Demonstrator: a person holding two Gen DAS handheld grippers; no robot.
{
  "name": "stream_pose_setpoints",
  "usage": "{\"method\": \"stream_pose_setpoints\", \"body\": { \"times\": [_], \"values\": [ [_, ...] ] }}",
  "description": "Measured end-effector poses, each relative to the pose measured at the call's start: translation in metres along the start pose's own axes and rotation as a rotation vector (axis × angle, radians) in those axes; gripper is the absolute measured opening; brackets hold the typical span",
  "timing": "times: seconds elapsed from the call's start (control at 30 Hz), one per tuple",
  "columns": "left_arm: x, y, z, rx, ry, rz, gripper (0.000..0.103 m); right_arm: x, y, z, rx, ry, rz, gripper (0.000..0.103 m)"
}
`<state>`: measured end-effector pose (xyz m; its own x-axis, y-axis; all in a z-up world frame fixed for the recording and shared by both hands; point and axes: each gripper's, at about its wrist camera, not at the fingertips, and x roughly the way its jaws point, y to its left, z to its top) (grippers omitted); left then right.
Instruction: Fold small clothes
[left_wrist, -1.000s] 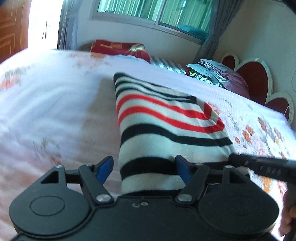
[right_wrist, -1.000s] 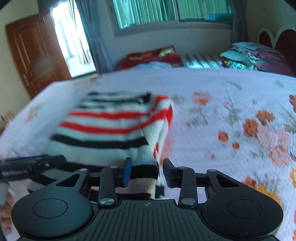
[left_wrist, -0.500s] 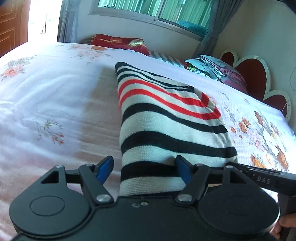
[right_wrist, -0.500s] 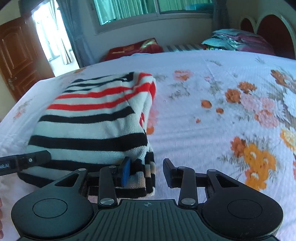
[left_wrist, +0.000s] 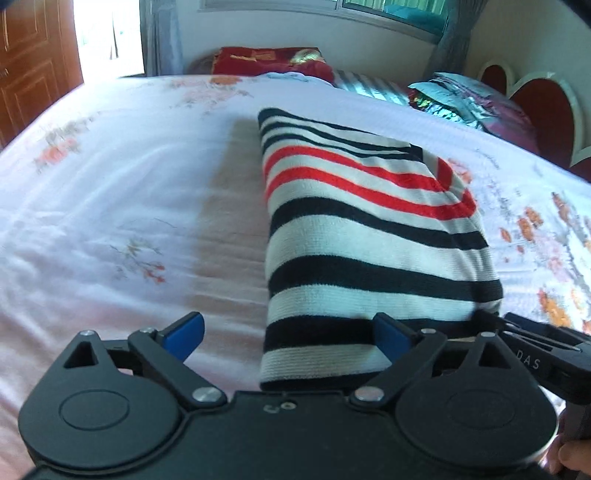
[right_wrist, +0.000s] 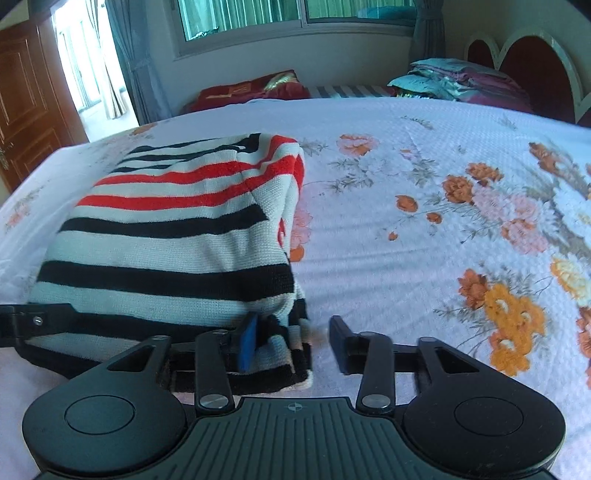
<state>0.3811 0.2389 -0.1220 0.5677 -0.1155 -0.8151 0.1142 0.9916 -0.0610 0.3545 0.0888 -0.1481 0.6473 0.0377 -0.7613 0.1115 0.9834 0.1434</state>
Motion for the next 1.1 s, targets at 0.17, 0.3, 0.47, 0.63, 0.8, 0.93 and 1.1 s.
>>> {"method": "stream_pose_setpoints", "body": {
  "times": [0.17,0.3,0.47,0.63,0.8,0.93,1.1],
  "values": [
    [-0.028,-0.009,-0.005,0.042,-0.091,0.048,0.097,-0.006,-0.004,0.005,-0.005,0.003,-0.01,0.064],
    [-0.062,-0.019,-0.017,0.086,-0.2,0.084,0.097,-0.035,-0.012,0.005,0.033,-0.041,0.044,0.069],
    [-0.094,-0.039,-0.032,0.158,-0.251,0.128,0.097,-0.081,-0.01,-0.002,-0.028,-0.094,0.114,0.077],
    [-0.122,-0.06,-0.051,0.221,-0.253,0.144,0.097,-0.119,-0.009,-0.021,-0.097,-0.102,0.168,0.079],
    [-0.158,-0.063,-0.073,0.143,-0.241,0.05,0.097,-0.159,-0.016,-0.045,-0.152,-0.093,0.216,0.086],
    [-0.191,-0.062,-0.093,0.075,-0.283,0.06,0.097,-0.199,-0.024,-0.064,-0.186,-0.104,0.244,0.091],
    [-0.228,-0.066,-0.113,0.087,-0.296,0.118,0.097,-0.252,-0.03,-0.082,-0.209,-0.173,0.217,0.103]
  ]
}}
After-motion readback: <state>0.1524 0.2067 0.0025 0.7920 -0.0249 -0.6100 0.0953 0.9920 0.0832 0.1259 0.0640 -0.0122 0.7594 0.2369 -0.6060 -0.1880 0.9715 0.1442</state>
